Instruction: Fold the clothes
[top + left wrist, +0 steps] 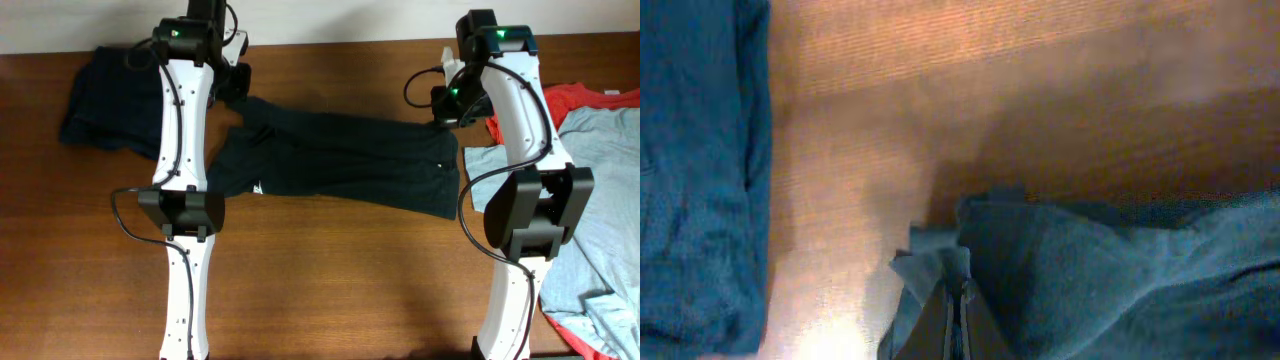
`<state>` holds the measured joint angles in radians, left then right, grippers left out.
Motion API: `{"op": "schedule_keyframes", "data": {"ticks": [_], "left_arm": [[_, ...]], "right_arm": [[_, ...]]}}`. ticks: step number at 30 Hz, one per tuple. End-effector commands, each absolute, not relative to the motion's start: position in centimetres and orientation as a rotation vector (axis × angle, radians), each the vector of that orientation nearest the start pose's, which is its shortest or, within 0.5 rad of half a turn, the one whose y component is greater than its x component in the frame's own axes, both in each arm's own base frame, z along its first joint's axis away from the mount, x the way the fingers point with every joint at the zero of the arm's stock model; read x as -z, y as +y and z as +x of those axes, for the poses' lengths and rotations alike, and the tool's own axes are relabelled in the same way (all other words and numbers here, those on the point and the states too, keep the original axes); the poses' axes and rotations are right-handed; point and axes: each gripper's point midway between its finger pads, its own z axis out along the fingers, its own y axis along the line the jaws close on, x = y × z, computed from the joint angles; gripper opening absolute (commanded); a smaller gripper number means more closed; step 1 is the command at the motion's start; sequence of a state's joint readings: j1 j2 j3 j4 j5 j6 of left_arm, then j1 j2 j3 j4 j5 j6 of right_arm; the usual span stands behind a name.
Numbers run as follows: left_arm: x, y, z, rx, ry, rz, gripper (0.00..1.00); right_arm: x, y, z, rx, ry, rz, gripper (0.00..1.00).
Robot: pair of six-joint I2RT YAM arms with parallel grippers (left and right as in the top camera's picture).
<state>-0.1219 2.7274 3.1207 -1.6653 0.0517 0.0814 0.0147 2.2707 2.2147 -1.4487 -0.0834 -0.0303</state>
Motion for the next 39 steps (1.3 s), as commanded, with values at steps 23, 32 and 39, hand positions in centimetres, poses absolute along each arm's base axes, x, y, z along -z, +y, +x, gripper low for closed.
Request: {"op": "schedule_keyframes", "data": {"ticks": [23, 32, 39], "left_arm": [[-6.9, -5.3, 50.1, -0.008, 3.103, 0.153, 0.0], [-9.0, -7.6, 49.5, 0.148, 3.081, 0.178, 0.02], [-6.2, -5.9, 47.1, 0.032, 3.223, 0.171, 0.01]], "right_arm": [[-9.5, 2.7, 39.7, -0.182, 3.295, -0.068, 0.04], [-7.9, 3.3, 38.4, -0.213, 3.347, -0.052, 0.04], [-6.3, 4.2, 37.4, -0.208, 3.383, -0.095, 0.04]]}}
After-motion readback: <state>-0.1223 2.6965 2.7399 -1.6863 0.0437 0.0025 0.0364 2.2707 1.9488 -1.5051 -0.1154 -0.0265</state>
